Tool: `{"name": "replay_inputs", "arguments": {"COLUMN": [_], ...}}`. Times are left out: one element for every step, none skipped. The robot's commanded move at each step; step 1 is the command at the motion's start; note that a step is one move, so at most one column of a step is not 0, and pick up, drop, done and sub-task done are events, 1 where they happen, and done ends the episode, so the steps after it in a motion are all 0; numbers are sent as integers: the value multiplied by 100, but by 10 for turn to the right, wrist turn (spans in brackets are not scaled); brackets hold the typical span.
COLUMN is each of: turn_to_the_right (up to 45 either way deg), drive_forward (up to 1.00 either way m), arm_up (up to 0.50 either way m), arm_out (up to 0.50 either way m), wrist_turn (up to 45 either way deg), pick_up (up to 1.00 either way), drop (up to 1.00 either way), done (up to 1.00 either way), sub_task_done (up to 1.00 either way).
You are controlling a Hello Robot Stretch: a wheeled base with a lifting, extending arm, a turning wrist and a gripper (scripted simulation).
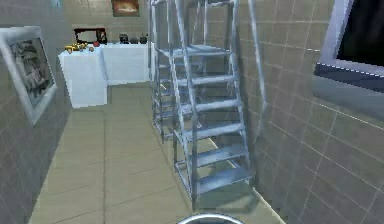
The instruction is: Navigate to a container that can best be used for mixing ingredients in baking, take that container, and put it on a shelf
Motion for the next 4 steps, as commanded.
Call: {"name": "replay_inputs", "arguments": {"turn_to_the_right": [450, 450, 420, 0], "drive_forward": [0, 0, 0, 25], "arm_up": [0, 0, 0, 0], "arm_out": [0, 0, 0, 0], "wrist_turn": [0, 0, 0, 0], "pick_up": [0, 0, 0, 0], "drop": [0, 0, 0, 0], "done": [0, 0, 0, 0], "sub_task_done": [0, 0, 0, 0]}}
